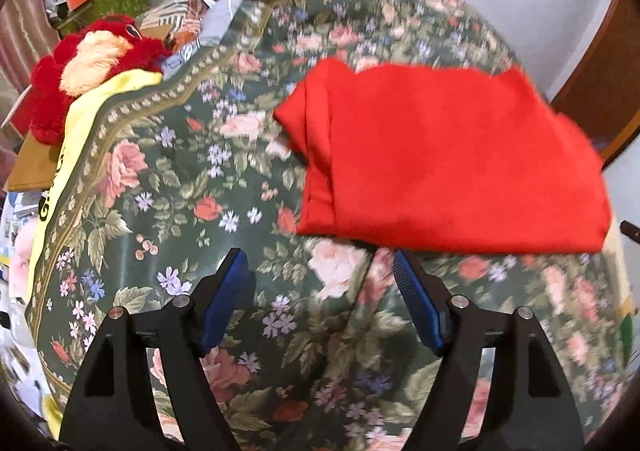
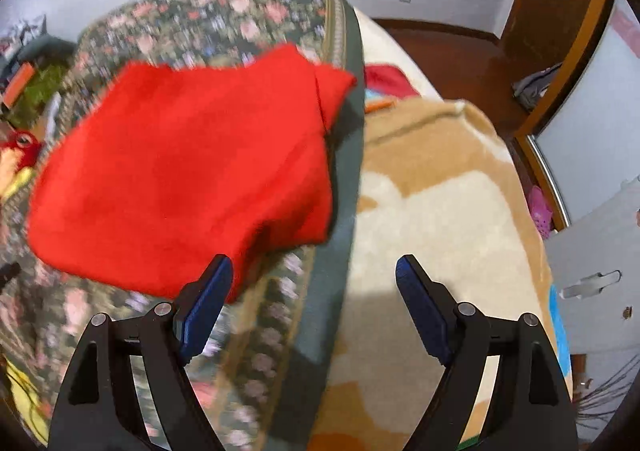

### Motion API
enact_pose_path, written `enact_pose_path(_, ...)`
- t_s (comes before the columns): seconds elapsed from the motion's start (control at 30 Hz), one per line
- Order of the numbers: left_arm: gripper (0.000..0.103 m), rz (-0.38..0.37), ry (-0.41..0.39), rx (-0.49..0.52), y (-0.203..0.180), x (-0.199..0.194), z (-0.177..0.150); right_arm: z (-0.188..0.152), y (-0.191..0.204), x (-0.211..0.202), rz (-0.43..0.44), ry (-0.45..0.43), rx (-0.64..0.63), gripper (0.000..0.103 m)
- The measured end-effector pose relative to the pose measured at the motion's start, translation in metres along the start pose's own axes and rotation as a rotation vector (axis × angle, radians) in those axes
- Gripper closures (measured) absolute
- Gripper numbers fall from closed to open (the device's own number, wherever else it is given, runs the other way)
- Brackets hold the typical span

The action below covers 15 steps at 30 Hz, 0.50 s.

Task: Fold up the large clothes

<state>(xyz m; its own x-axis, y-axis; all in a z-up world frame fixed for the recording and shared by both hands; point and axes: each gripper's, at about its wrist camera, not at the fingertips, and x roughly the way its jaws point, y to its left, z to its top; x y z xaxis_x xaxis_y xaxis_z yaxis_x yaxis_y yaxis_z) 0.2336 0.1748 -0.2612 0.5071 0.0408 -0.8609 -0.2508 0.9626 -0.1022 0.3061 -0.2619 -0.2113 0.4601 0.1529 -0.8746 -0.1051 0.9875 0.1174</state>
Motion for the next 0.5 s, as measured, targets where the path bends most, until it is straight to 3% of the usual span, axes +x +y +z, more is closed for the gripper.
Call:
enact_pose_path(0.27, 0.028, -0.128, -0.048, -0.165, -0.008, -0.008, 0.018, 0.024, 0.049, -0.021, 0.089, -0.119, -0.089, 0.022)
enact_pose_path(0.43, 0.028, -0.355, 0.04, -0.317, -0.005, 0.016, 0.015, 0.031, 0.08, -0.005, 0.142, -0.115, -0.129, 0.02)
enact_pose_path(0.5, 0.028, -0.391, 0.078, -0.34, -0.006, 0.029, 0.012, 0.032, 0.093, 0.009, 0.153, -0.086, -0.149, 0.02)
